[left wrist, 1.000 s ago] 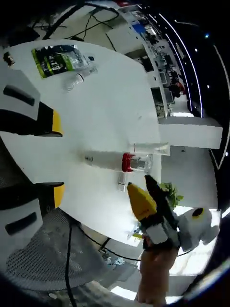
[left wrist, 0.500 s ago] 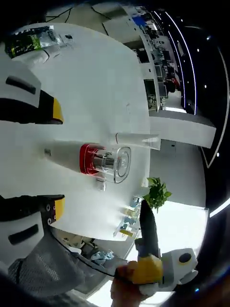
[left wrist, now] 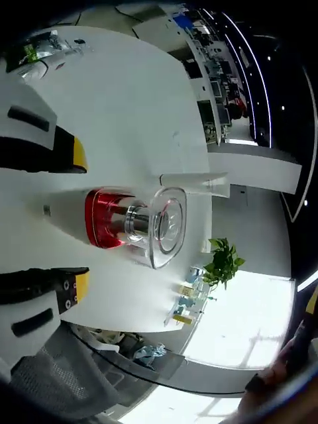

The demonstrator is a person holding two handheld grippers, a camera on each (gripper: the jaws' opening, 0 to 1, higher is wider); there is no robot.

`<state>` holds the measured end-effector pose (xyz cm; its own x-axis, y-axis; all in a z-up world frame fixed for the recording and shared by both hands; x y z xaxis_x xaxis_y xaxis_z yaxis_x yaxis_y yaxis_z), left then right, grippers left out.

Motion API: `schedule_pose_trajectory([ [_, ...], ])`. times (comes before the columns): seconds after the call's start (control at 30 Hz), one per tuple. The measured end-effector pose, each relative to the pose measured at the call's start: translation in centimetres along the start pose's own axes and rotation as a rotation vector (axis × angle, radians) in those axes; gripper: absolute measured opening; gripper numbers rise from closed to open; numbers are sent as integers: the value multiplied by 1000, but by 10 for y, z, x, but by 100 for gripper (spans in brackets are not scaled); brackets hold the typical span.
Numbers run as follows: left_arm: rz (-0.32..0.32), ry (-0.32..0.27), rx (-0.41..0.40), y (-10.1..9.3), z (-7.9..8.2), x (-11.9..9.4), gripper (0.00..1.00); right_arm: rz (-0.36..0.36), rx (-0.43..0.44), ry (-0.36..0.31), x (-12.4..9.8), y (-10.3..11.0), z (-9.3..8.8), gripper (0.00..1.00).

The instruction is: Arrange the skincare products in the storage area until every visible bottle or jar stands upright without overlapping.

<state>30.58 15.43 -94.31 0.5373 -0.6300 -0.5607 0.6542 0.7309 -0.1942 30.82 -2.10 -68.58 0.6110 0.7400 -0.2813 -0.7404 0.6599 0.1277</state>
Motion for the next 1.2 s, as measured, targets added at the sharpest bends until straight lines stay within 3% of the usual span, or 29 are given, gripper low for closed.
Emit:
schedule_pose_trajectory([
  [0.2, -22, 9, 32, 4, 1, 5, 49, 64, -109, 213, 10, -21, -17, 66],
  [0.37, -45, 4, 58, 8, 4, 7, 34, 95, -152, 296, 19, -24, -33, 66],
  [0.47, -65, -1, 94, 10, 5, 8, 33, 110, -179, 311, 25, -23, -42, 66],
  [0.6, -143, -1, 203, 15, 7, 10, 32, 155, -204, 387, 31, -22, -57, 65],
  [0.7, -212, 0, 231, 18, 8, 12, 32, 167, -231, 397, 33, -22, -64, 65],
  [0.87, -377, 32, 324, 22, 12, 16, 32, 213, -215, 440, 38, -24, -83, 65],
  [0.9, -433, 55, 383, 23, 14, 18, 32, 217, -224, 449, 40, -23, -86, 65],
  [0.97, -481, 75, 432, 23, 16, 19, 32, 230, -231, 459, 43, -23, -92, 65],
  [1.03, -505, 92, 453, 23, 18, 20, 32, 247, -224, 473, 46, -22, -97, 65],
  [1.2, -473, 118, 464, 22, 18, 20, 33, 260, -181, 470, 51, -17, -105, 66],
])
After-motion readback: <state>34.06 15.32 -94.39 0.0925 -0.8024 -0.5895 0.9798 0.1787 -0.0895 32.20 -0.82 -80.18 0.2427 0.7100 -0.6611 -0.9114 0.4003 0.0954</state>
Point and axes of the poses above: the point that each gripper's makers call its tool centre point, and the gripper's own axes: x roughly forward along the fingers, y roughly to its left, z roughly out of its top, the point moved 10 cm from there along -x, roughly backward along the fingers
